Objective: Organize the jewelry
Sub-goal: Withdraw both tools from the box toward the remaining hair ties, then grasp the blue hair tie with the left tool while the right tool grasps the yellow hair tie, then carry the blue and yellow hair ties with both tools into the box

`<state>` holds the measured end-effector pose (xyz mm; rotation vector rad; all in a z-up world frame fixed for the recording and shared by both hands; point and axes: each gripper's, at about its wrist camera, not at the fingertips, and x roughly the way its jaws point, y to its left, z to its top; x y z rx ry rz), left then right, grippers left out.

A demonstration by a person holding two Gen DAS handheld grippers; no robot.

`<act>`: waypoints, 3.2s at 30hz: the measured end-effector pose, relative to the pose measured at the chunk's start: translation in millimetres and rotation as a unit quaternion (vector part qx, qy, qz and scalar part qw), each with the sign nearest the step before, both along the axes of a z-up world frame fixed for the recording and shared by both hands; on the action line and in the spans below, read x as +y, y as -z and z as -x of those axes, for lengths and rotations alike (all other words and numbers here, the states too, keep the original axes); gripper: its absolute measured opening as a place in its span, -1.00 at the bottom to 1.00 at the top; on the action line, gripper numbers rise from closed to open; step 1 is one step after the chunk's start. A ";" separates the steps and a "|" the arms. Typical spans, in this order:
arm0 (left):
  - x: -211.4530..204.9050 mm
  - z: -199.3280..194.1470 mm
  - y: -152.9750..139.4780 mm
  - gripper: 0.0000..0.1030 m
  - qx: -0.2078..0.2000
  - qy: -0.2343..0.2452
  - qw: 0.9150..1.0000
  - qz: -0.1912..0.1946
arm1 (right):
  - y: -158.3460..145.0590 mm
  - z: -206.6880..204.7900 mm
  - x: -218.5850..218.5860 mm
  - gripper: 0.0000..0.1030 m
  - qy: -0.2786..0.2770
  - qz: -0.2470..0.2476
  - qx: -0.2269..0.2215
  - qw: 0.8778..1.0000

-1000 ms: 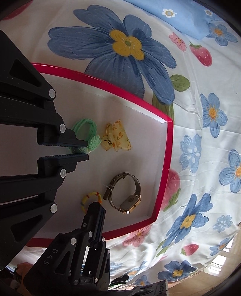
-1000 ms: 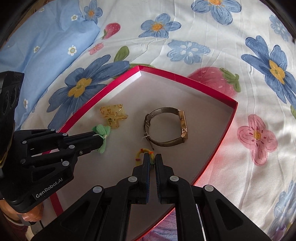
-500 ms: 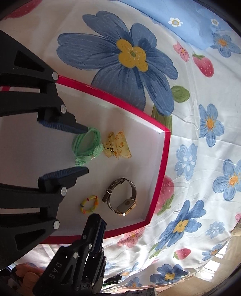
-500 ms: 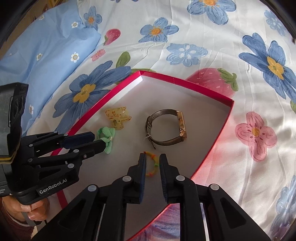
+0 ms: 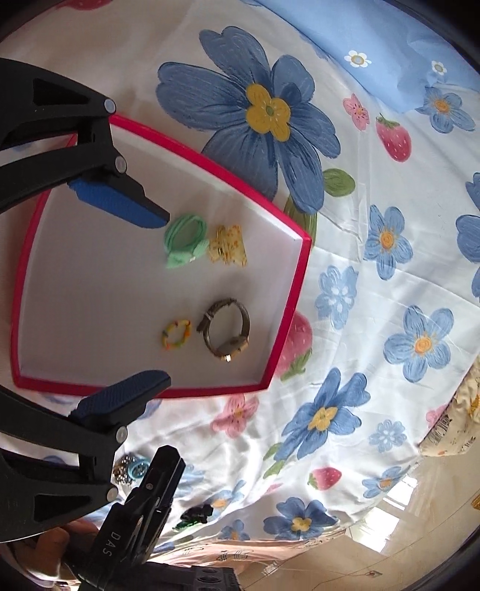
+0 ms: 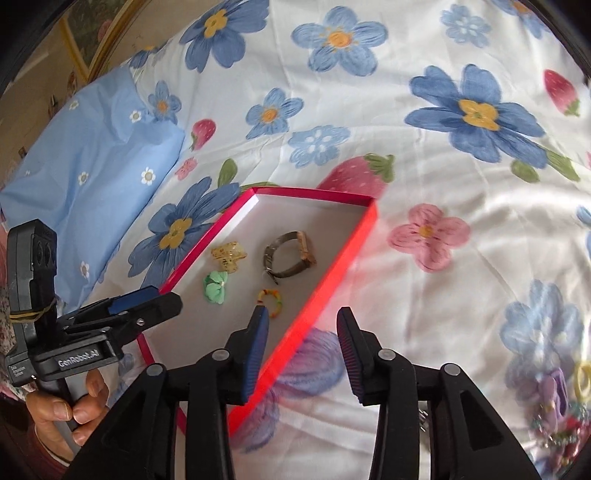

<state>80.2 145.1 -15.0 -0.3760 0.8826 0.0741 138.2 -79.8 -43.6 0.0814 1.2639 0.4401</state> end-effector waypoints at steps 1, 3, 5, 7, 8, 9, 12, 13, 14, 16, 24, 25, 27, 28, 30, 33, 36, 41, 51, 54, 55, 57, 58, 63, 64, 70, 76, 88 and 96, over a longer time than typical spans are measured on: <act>-3.3 2.4 -1.6 0.60 -0.002 0.002 1.000 0.003 | -3.1 2.8 -7.1 -0.14 0.007 0.001 -0.002 1.000; -11.0 6.2 -3.5 0.61 -0.005 0.008 1.000 0.009 | -8.8 9.1 -21.1 -0.10 0.020 0.005 -0.007 1.000; -17.2 9.2 -3.8 0.62 -0.006 0.014 1.000 0.011 | -15.2 16.2 -37.8 -0.05 0.034 0.010 -0.013 0.999; -24.6 12.2 -3.7 0.62 -0.005 0.020 1.000 0.013 | -20.6 22.0 -53.5 -0.04 0.048 0.017 -0.018 0.999; -27.4 12.6 -3.8 0.62 -0.004 0.023 1.000 0.014 | -23.4 24.8 -62.4 -0.04 0.056 0.020 -0.020 0.998; -32.2 12.4 -3.9 0.62 -0.003 0.028 0.999 0.016 | -25.4 27.2 -70.5 -0.03 0.063 0.023 -0.022 0.998; -42.7 12.3 -4.9 0.62 -0.001 0.041 0.999 0.014 | -31.5 35.2 -94.5 -0.03 0.086 0.032 -0.028 0.995; -46.1 11.4 -5.3 0.62 -0.001 0.045 0.999 0.013 | -33.6 37.7 -102.5 -0.03 0.094 0.034 -0.029 0.995; -50.2 10.9 -5.6 0.62 0.000 0.049 0.999 0.013 | -35.7 40.3 -110.1 -0.03 0.102 0.036 -0.031 0.994; -58.9 9.8 -5.7 0.62 0.001 0.060 0.998 0.011 | -39.3 45.1 -123.3 -0.03 0.115 0.042 -0.034 0.992; -90.4 -1.7 -3.1 0.62 0.008 0.100 0.995 -0.004 | -43.4 63.0 -167.2 -0.03 0.155 0.059 -0.033 0.986; -94.6 -4.5 -3.1 0.62 0.009 0.106 0.994 -0.006 | -43.4 64.2 -172.1 -0.03 0.160 0.061 -0.033 0.985; -102.1 -10.2 -2.6 0.60 0.010 0.117 0.993 -0.011 | -43.9 66.0 -179.4 -0.03 0.165 0.062 -0.033 0.984; -105.2 -13.5 -1.8 0.59 0.011 0.122 0.992 -0.013 | -43.9 67.2 -182.4 -0.03 0.167 0.063 -0.034 0.983; -113.4 -20.2 -1.2 0.59 0.012 0.133 0.991 -0.016 | -44.5 66.6 -187.4 -0.03 0.171 0.064 -0.035 0.983; -124.9 -33.1 2.1 0.57 0.016 0.150 0.988 -0.018 | -44.2 62.6 -194.0 -0.05 0.170 0.068 -0.035 0.982; -137.0 -46.6 7.2 0.50 0.023 0.165 0.986 -0.025 | -42.4 56.9 -198.3 -0.05 0.169 0.077 -0.035 0.982; -154.6 -70.7 19.8 0.26 0.038 0.189 0.981 -0.031 | -37.3 47.2 -205.3 -0.26 0.164 0.088 -0.029 0.982; -178.2 -112.8 47.0 -0.16 0.067 0.224 0.972 -0.025 | -8.8 19.4 -216.6 -0.46 0.155 0.124 0.005 0.980; -186.9 -119.7 56.7 -0.40 0.080 0.243 0.967 -0.022 | 0.5 15.0 -215.9 -0.58 0.150 0.127 0.015 0.980; -189.3 -120.7 59.3 -0.46 0.080 0.247 0.965 -0.026 | 3.5 14.7 -215.2 -0.61 0.148 0.127 0.019 0.981; -192.0 -120.7 61.6 -0.60 0.079 0.252 0.964 -0.027 | 7.7 14.6 -214.1 -0.68 0.146 0.125 0.023 0.981; -192.3 -120.6 61.7 -0.73 0.078 0.254 0.964 -0.024 | 8.7 15.0 -213.1 -0.76 0.145 0.125 0.024 0.981; -190.7 -114.2 58.3 -0.95 0.066 0.255 0.964 -0.027 | 4.5 16.4 -210.0 -0.94 0.143 0.121 0.015 0.982; -189.0 -111.9 56.3 -0.95 0.062 0.253 0.965 -0.026 | 2.2 16.7 -209.1 -0.94 0.143 0.121 0.011 0.982; -169.2 -97.8 38.1 -0.96 0.039 0.230 0.972 -0.017 | -12.2 17.8 -200.6 -0.94 0.143 0.099 -0.006 0.985; -144.4 -74.8 23.2 -0.96 0.024 0.199 0.980 -0.007 | -21.4 20.0 -173.1 -0.95 0.119 0.079 -0.013 0.990; -95.1 -33.2 3.2 -0.96 0.009 0.146 0.989 0.004 | -19.0 28.6 -115.8 -0.94 0.069 0.047 -0.002 0.997; -60.8 -8.0 -6.9 -0.96 0.000 0.110 0.994 0.001 | -20.7 30.0 -76.3 -0.94 0.034 0.024 0.001 0.999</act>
